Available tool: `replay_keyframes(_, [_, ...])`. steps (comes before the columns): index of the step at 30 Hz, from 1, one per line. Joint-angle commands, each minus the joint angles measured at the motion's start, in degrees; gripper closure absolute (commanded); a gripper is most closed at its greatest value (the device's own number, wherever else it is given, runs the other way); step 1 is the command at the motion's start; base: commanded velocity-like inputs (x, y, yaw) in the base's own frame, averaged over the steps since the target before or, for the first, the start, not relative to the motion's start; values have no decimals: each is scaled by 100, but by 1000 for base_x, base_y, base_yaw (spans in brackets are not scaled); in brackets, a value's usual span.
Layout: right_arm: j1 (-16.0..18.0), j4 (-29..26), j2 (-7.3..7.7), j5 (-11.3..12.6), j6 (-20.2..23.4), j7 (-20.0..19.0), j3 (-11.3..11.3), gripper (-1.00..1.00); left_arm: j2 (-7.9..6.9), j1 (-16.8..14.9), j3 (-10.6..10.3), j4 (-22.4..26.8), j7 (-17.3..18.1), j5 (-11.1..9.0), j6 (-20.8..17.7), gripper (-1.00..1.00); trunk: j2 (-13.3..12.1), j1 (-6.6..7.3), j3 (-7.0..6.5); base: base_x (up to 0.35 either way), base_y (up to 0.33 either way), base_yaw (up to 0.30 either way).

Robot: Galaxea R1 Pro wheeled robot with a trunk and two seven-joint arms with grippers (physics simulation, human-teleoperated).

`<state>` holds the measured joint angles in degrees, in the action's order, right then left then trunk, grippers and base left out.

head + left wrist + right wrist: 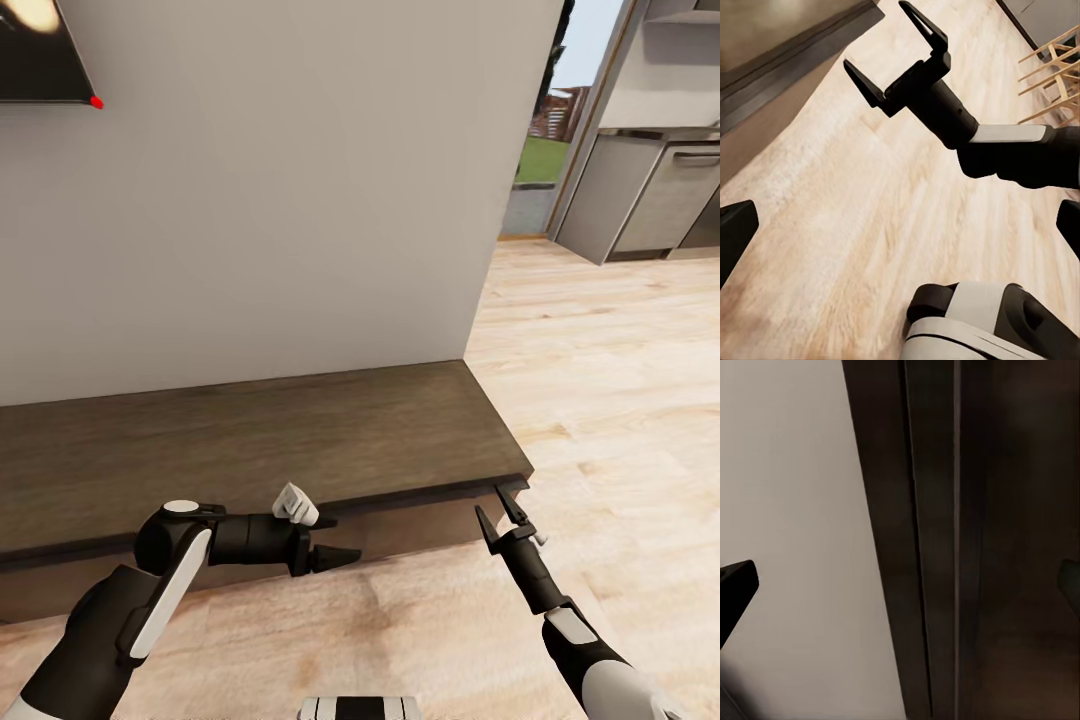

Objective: Place each of the two pumpkins and all three candles from the living room inside a cabinet in the living room (use any cabinet), then make sure every cabinet is closed, and position the cauldron so it is next to a table in the living room.

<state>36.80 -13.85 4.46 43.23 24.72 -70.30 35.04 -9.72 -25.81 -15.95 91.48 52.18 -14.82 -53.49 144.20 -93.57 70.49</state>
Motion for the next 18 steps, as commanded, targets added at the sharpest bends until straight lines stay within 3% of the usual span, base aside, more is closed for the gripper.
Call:
replay_keyframes(1, [2, 5, 2, 45, 52, -11, -14, -100, -3, -4, -5, 2, 2, -13, -26, -100, 2, 1, 4, 0, 0, 0])
replay_keyframes(4, [2, 1, 2, 45, 51, -25, -14, -100, -4, -3, -5, 2, 3, -13, -25, -100, 2, 1, 4, 0, 0, 0])
replay_keyframes(13, [2, -4, 2, 45, 44, -38, -14, -100, -4, -3, -5, 2, 3, -13, -25, -100, 14, -22, 204, 0, 0, 0])
replay_keyframes(18, [2, -4, 2, 44, 43, -43, -14, -100, -4, -3, -5, 2, 3, -13, -22, -100, 14, -22, 204, 0, 0, 0])
